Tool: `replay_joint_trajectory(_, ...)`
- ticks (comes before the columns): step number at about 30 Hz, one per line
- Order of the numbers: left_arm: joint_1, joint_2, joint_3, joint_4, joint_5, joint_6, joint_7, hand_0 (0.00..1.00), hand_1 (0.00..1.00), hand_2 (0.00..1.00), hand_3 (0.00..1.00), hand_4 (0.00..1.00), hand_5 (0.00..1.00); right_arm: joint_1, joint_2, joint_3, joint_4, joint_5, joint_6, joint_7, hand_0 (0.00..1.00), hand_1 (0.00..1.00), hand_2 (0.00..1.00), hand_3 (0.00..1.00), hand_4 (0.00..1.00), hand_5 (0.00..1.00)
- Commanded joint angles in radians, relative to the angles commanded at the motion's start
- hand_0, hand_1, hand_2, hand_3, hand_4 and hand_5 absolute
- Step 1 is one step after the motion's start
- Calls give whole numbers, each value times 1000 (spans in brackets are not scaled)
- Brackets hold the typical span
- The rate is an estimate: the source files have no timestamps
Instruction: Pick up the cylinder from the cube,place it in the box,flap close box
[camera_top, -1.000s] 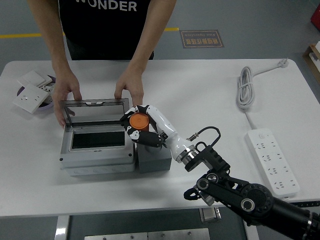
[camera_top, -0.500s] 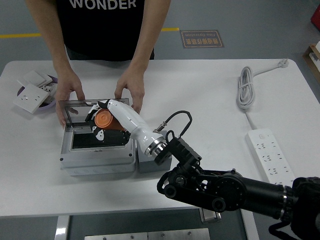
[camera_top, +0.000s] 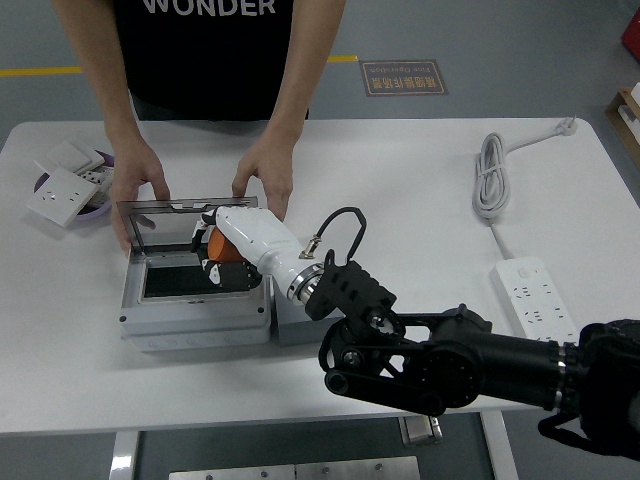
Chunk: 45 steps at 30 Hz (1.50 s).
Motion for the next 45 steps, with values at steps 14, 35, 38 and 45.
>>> replay_joint_trajectory(14, -9, 9, 0, 0, 6, -1, 2, 923, 852, 854, 951, 2, 2, 31, 0, -47, -27, 178, 43, 95, 189, 383, 428, 333, 47, 2)
replay_joint_trajectory(35, -18, 14, 4, 0, 13, -4, 1, 923, 852, 854, 951, 2, 2, 52, 0, -41, -56, 126, 171, 112, 714, 717, 750, 679, 663, 177)
replay_joint_trajectory(38, -22, 15, 7, 0, 12, -5, 0, 923, 852, 854, 951, 2, 2, 53, 0, -42, -62, 118, 182, 110, 714, 717, 750, 679, 663, 177)
replay_joint_trajectory(45, -26, 14, 10, 0, 15, -7, -1, 923, 852, 854, 951, 2, 2, 54, 0, -42, -65, 111, 190, 115, 782, 735, 768, 741, 821, 243)
